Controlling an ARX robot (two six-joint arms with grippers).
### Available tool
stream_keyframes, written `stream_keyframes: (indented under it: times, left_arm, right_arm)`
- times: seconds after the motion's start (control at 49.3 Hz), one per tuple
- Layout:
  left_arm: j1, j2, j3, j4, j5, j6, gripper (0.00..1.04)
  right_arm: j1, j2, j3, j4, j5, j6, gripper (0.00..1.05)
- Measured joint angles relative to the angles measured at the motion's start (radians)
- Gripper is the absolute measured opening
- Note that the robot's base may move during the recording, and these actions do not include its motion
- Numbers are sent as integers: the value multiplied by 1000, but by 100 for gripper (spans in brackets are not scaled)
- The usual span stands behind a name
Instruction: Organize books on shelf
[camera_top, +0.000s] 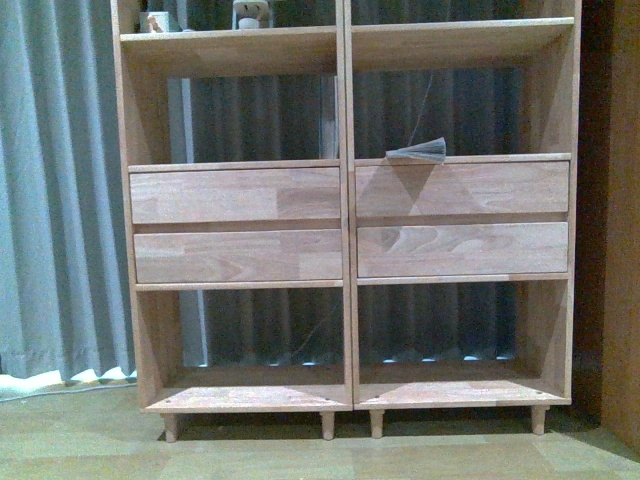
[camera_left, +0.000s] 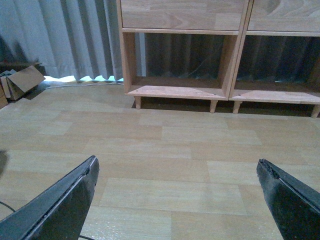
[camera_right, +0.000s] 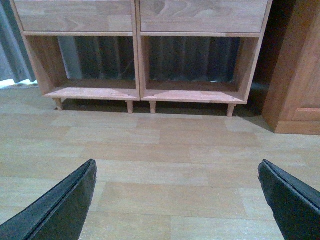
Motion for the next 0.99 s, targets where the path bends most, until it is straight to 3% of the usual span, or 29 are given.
stream_keyframes:
  times: [0.995]
  left_arm:
    - [0,0,0,0,0,0,97]
  right_arm:
    - [0,0,0,0,0,0,98]
